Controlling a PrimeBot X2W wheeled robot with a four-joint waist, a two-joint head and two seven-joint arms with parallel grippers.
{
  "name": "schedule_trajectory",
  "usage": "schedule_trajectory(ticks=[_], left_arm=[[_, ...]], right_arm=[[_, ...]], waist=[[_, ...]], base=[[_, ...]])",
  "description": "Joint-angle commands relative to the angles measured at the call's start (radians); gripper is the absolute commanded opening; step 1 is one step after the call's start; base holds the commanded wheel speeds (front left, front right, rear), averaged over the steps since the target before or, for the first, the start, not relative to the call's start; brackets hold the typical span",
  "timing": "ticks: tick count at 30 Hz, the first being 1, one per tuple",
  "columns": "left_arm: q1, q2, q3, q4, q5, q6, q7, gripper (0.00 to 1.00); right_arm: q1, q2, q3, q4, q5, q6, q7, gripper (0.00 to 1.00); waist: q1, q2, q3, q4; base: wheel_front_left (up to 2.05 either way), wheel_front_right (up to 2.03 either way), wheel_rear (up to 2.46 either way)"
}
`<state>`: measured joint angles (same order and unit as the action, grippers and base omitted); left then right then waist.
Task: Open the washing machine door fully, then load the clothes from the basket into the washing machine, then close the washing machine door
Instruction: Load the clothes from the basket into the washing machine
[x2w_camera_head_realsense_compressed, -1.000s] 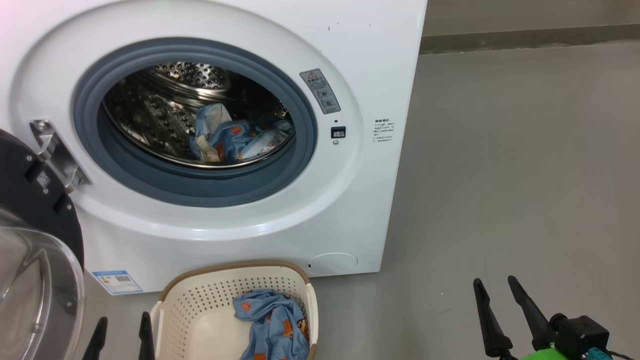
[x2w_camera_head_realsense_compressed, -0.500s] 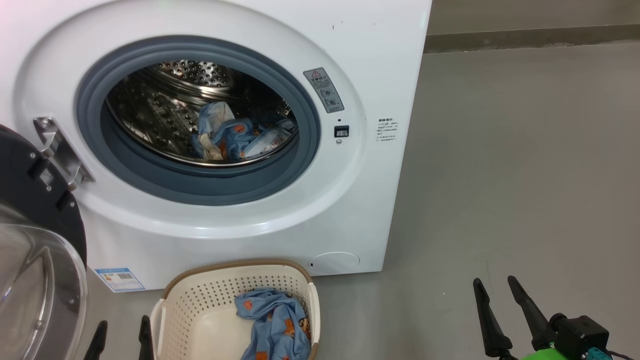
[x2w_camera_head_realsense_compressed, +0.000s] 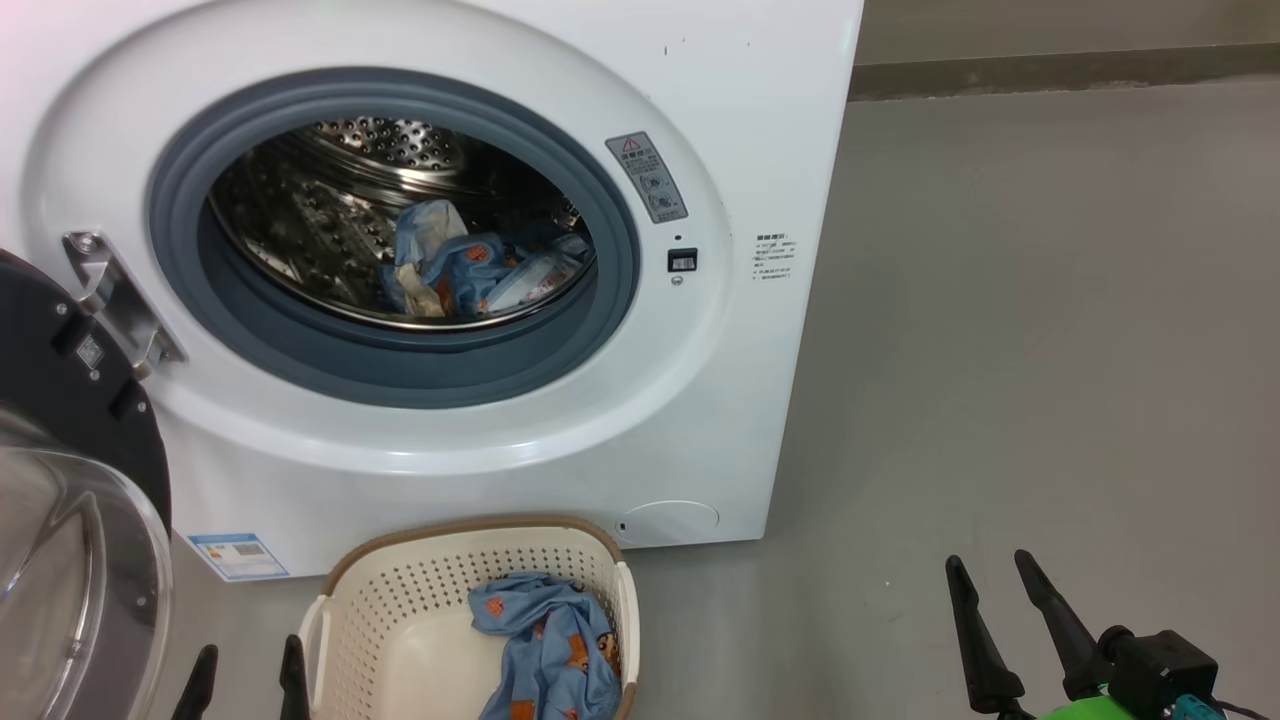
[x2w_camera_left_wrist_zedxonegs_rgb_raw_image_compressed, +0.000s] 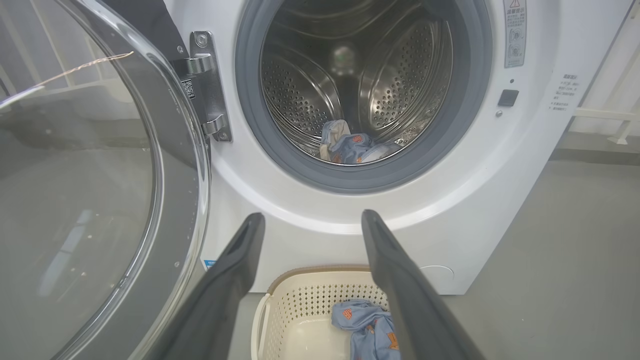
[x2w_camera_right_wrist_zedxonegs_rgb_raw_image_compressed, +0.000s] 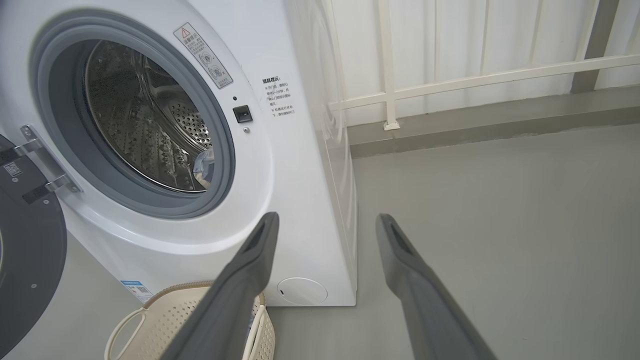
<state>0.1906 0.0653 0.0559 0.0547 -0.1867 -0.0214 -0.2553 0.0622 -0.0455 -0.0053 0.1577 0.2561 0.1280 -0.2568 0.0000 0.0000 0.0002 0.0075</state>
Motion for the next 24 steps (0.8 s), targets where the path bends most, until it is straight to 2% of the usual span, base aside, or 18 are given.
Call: schedule_trajectory(ticks=[1,15,24], left_arm=[[-0.012,0.002,0.039,-0.018,0.014,-0.003,-0.006,1.0],[-0.017,-0.007,0.038,-0.025,0.032,-0.023,-0.006,1.0],[-0.048,-0.01,0.05,-0.034,0.025,-0.036,-0.006,1.0]], right_arm=[[-0.009,-0.005,0.029,-0.027,-0.006,0.003,-0.005,1.0],[-0.015,-0.005,0.035,-0.033,-0.013,0.003,-0.005,1.0],[-0.029,-0.005,0.034,-0.046,-0.016,0.003,-0.005,1.0]], waist=[[0.0,0.0,0.002,0.0],[0.0,0.0,0.028,-0.005],[0.0,0.0,0.087,-0.009]], base=[[0.0,0.0,0.0],[0.0,0.0,0.0],[0.0,0.0,0.0]])
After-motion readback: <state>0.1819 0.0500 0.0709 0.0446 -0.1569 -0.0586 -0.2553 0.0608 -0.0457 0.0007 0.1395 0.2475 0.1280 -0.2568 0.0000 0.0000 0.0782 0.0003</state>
